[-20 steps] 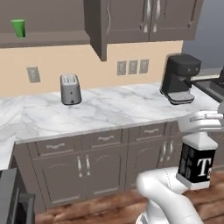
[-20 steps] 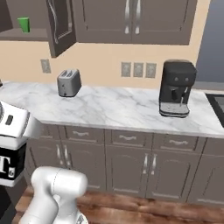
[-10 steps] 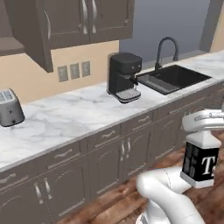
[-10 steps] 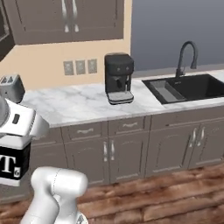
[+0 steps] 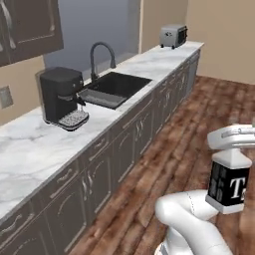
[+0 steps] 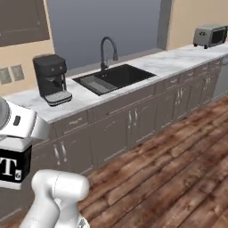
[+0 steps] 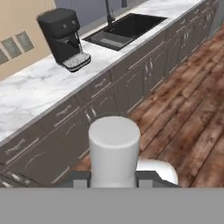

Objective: Open the cabinet directly in front. Then move the liquor and the cup to the dining counter with the candle on it.

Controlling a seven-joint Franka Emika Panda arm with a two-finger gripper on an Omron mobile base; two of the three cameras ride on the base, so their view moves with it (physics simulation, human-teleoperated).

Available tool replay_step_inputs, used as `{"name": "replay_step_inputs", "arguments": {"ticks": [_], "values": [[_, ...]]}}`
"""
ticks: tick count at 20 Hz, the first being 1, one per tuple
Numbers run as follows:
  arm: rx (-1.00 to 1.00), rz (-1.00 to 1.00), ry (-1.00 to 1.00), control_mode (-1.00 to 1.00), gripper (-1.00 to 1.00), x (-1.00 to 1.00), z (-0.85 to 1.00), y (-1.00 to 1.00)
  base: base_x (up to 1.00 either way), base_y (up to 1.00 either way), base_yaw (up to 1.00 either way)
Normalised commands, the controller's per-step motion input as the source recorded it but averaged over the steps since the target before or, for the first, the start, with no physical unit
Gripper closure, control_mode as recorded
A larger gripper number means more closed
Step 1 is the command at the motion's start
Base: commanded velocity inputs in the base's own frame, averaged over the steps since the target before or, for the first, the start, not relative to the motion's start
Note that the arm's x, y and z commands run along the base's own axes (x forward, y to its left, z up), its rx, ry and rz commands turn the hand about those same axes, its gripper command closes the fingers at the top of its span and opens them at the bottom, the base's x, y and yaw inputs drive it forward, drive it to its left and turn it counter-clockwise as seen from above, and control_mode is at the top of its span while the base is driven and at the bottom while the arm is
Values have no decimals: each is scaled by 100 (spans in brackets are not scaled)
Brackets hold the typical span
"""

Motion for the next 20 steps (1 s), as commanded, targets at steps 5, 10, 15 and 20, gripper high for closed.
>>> {"name": "replay_step_inputs", "arguments": {"ticks": [5, 10, 15, 20], "values": [[0, 0, 0, 100, 100, 0, 0, 0, -15, -39, -66], [0, 0, 0, 100, 100, 0, 0, 0, -19, -45, -62], [0, 0, 0, 100, 100, 0, 0, 0, -17, -45, -59], [0, 0, 0, 100, 100, 0, 0, 0, -13, -37, -55]]}}
